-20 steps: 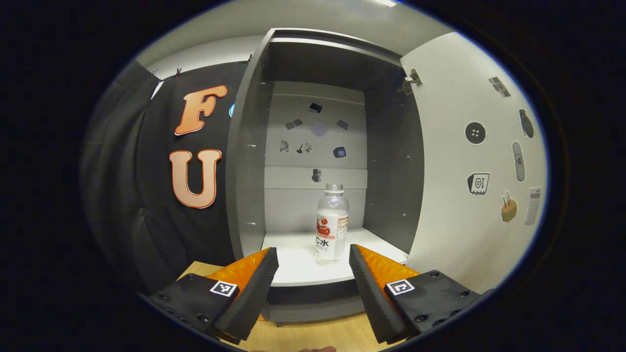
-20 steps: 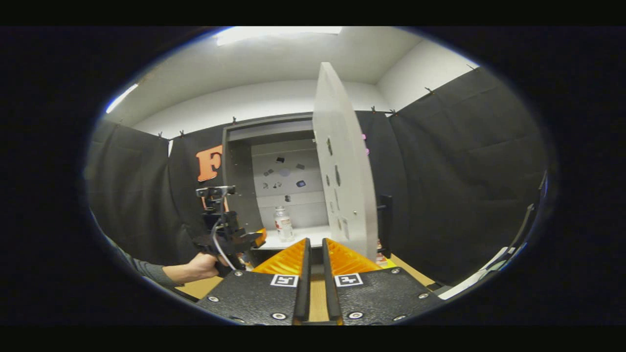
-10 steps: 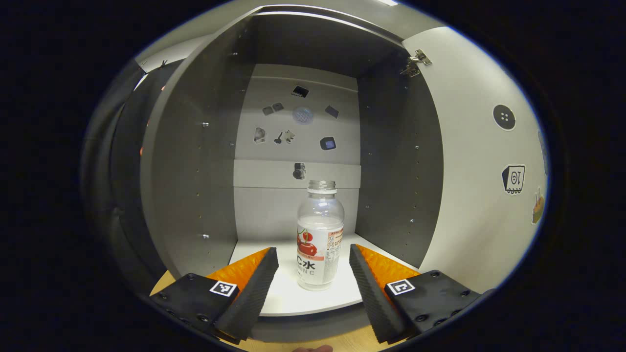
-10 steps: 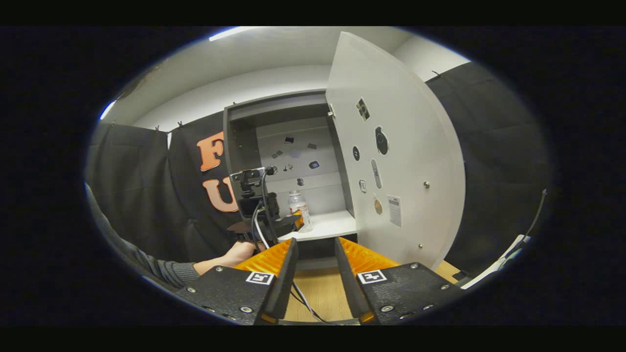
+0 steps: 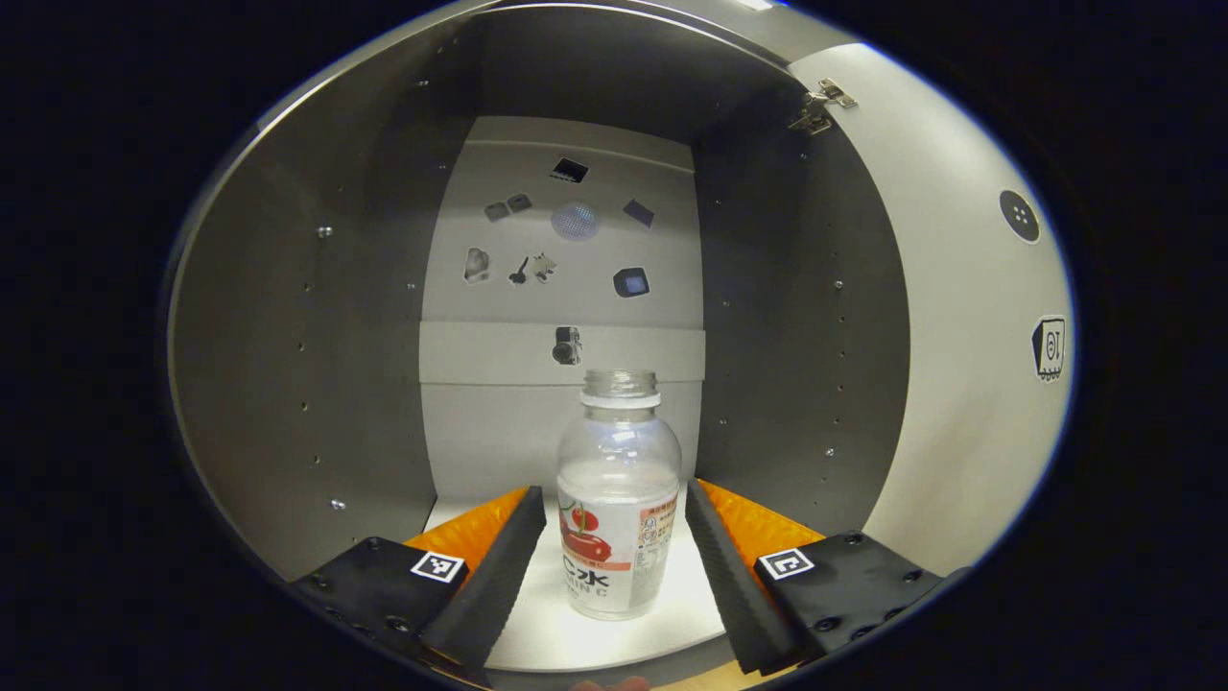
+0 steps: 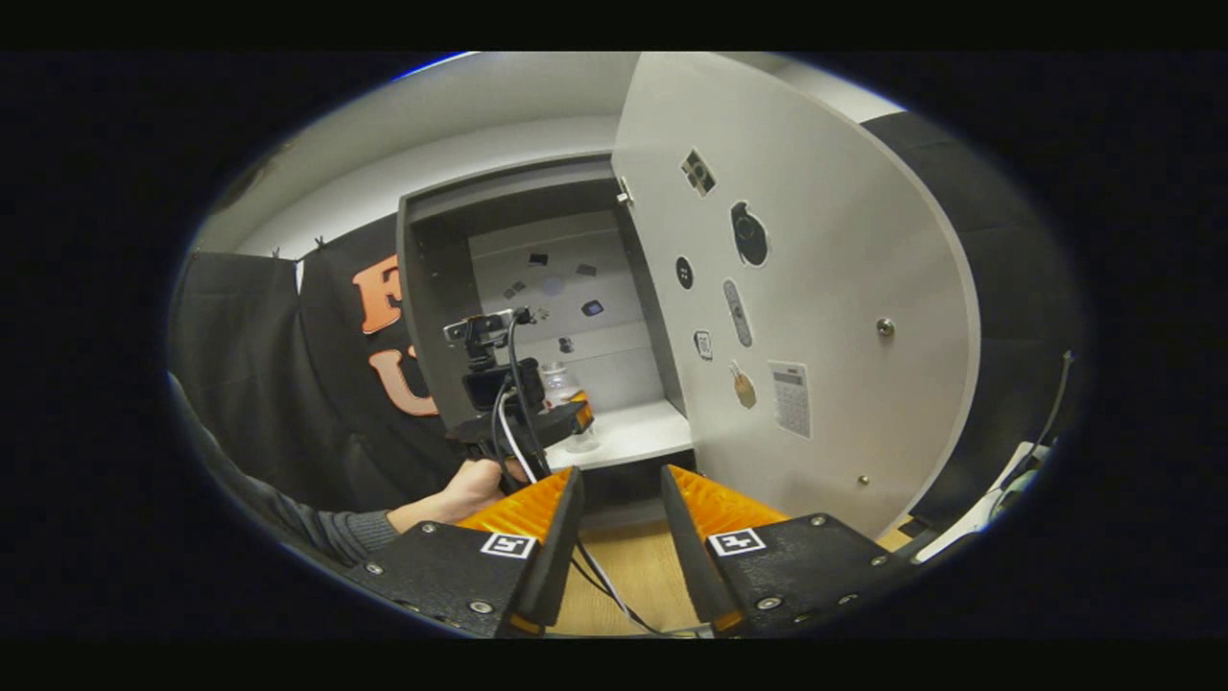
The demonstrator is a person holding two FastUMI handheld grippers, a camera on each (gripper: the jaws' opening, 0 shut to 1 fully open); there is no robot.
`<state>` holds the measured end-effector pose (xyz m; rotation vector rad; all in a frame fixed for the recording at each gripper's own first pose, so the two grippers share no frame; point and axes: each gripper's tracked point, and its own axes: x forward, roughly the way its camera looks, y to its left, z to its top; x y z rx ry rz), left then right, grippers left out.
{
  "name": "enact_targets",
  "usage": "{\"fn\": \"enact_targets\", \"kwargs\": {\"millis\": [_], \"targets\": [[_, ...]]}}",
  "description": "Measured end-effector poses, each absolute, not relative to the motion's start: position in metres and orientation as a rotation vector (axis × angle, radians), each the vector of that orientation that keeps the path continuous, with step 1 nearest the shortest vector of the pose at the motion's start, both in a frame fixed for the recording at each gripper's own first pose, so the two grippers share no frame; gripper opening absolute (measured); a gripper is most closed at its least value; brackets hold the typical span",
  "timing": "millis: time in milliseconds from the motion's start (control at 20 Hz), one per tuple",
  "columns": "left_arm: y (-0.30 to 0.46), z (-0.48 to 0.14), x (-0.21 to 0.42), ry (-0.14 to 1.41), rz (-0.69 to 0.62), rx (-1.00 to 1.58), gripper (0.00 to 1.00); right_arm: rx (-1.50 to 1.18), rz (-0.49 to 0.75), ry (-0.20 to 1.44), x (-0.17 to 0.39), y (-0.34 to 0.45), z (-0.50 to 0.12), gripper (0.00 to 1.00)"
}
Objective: Open the cabinet door with the right hand, grasp the bottle in the cabinet with the left hand and place it on the coaster, then close the cabinet door with the right hand.
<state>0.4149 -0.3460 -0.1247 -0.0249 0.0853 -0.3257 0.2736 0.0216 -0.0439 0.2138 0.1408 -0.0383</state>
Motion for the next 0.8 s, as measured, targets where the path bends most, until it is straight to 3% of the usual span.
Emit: {"fn": "enact_targets", "kwargs": {"millis": [200, 300, 800], "targets": [[-0.349, -0.124, 0.421, 0.08, -0.33, -0.03, 0.96, 0.221, -0.038, 0.182, 0.268, 0.023, -0.05, 0.51], [-0.347, -0.121, 0.418, 0.073, -0.336, -0.046, 0.84, 0.227, -0.03, 0.202, 0.265, 0.024, -0.053, 0.51], [-0.303, -0.1, 0.341, 0.018, -0.311, -0.006, 0.84, 0.244, 0.031, 0.191, 0.255, 0.028, -0.052, 0.52]]}}
